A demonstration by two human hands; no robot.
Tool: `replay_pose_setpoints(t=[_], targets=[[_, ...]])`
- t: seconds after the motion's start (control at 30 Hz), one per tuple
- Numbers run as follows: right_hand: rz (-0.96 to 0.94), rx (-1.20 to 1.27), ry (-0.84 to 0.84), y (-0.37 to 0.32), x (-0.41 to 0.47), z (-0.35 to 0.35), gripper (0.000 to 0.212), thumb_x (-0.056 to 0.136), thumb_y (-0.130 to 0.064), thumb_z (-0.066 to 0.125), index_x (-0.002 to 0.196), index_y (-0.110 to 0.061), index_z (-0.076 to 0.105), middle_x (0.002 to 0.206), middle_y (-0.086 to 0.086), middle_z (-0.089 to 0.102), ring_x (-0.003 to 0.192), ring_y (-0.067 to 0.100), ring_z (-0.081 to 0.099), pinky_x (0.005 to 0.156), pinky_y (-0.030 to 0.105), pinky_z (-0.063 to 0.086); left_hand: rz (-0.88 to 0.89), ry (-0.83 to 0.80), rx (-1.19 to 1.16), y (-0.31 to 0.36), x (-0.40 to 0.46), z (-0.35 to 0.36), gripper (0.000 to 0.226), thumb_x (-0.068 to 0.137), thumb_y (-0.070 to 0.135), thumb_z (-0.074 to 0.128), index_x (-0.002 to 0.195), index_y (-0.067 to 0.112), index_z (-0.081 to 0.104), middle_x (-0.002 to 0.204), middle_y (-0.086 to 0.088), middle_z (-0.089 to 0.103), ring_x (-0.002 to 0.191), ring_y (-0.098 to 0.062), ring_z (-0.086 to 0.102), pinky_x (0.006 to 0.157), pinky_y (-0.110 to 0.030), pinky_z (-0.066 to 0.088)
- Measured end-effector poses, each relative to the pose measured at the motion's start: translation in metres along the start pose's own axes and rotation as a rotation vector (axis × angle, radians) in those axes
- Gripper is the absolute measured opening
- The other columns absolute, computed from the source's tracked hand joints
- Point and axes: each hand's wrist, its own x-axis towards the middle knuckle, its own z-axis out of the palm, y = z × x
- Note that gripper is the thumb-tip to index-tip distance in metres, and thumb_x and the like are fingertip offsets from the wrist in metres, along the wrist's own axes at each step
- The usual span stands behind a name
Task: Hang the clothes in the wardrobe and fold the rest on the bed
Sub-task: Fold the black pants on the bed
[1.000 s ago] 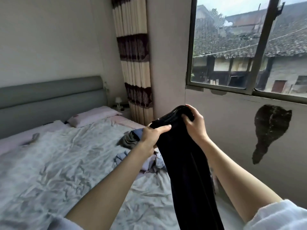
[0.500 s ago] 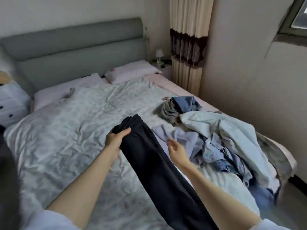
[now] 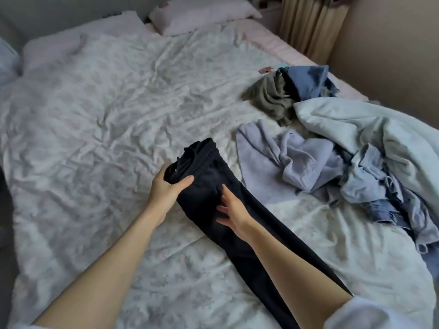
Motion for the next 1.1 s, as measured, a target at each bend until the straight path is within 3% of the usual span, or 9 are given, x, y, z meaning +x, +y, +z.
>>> replay_pose_setpoints(t=[0.13,0.27,0.33,0.43,0.57,0.67,0.77,0.93,1.1], targets=[[0.049,0.232,0.061,-0.001,-0.002,-0.021,0.059,0.096,-0.059,0.028,0.139,-0.021,0.043,0.145,0.006,0.041,0.129,0.027,0.043,0.095,0.044,0.043,0.283,-0.146,0.332,-0.014,-0.021,0.025,0.046,0.075,0.019,0.078,0.115,0.021,0.054,0.098,0.017,0.062,0.092,-0.003,0.058,0.079,-0.015,0.046],[-0.072,0.499,-0.052,0.004,-0.033,-0.054,0.074,0.083,-0.072,0.038,0.12,-0.012,0.062,0.116,0.009,0.066,0.109,0.024,0.062,0.09,0.041,0.048,0.48,-0.315,0.543,-0.035,-0.064,0.061,0.063,0.074,0.028,0.078,0.128,0.019,0.047,0.123,0.0,0.058,0.114,-0.014,0.052,0.091,-0.034,0.047],[-0.131,0.486,-0.006,0.011,-0.05,-0.066,0.068,0.081,-0.065,0.052,0.122,-0.012,0.062,0.122,0.014,0.063,0.114,0.027,0.06,0.093,0.038,0.049,0.537,-0.506,0.607,-0.05,-0.087,0.076,0.074,0.076,0.034,0.074,0.138,0.028,0.035,0.143,0.005,0.041,0.132,-0.005,0.029,0.105,-0.035,0.037],[-0.211,0.273,0.283,0.028,-0.065,-0.077,0.035,0.083,-0.034,0.068,0.112,-0.015,0.063,0.104,0.011,0.071,0.096,0.022,0.069,0.081,0.033,0.054,0.548,-0.772,0.663,-0.071,-0.107,0.091,0.073,0.081,0.038,0.063,0.141,0.043,0.021,0.152,0.026,0.012,0.139,0.007,-0.002,0.112,-0.032,0.016],[-0.263,0.104,0.554,0.053,-0.088,-0.095,0.023,0.08,-0.011,0.063,0.101,-0.021,0.058,0.096,0.007,0.069,0.086,0.019,0.069,0.074,0.033,0.058,0.556,-0.583,0.594,-0.088,-0.113,0.091,0.042,0.089,0.024,0.059,0.131,0.023,0.053,0.144,0.018,0.035,0.138,0.001,0.018,0.116,-0.032,0.019],[-0.22,0.184,0.681,0.076,-0.11,-0.113,0.027,0.082,-0.015,0.061,0.107,-0.025,0.055,0.097,0.002,0.069,0.086,0.018,0.068,0.074,0.033,0.056,0.388,-0.377,0.622,-0.099,-0.108,0.089,0.042,0.091,0.014,0.057,0.132,0.016,0.05,0.146,0.003,0.037,0.138,-0.016,0.031,0.113,-0.037,0.028],[-0.061,0.153,0.767,0.106,-0.128,-0.13,0.036,0.084,-0.015,0.058,0.119,-0.018,0.051,0.105,0.005,0.066,0.091,0.02,0.065,0.079,0.034,0.054,0.14,-0.408,0.668,-0.111,-0.1,0.091,0.052,0.092,0.023,0.055,0.141,0.017,0.037,0.152,-0.001,0.026,0.138,-0.021,0.027,0.11,-0.038,0.029],[0.219,0.067,0.761,0.141,-0.135,-0.138,0.057,0.085,-0.019,0.06,0.133,-0.009,0.03,0.099,0.002,0.056,0.086,0.015,0.056,0.07,0.031,0.043,-0.177,-0.291,0.449,-0.125,-0.1,0.103,0.055,0.092,0.024,0.057,0.14,0.012,0.035,0.141,-0.01,0.037,0.125,-0.025,0.043,0.096,-0.026,0.036],[0.121,0.066,0.809,0.128,-0.127,-0.142,0.059,0.084,-0.03,0.064,0.132,-0.012,0.036,0.118,0.002,0.056,0.104,0.02,0.057,0.082,0.032,0.045,-0.792,-0.181,-0.315,-0.127,-0.096,0.115,0.029,0.092,0.023,0.06,0.116,0.012,0.048,0.111,-0.008,0.059,0.092,-0.023,0.061,0.083,-0.035,0.05]])
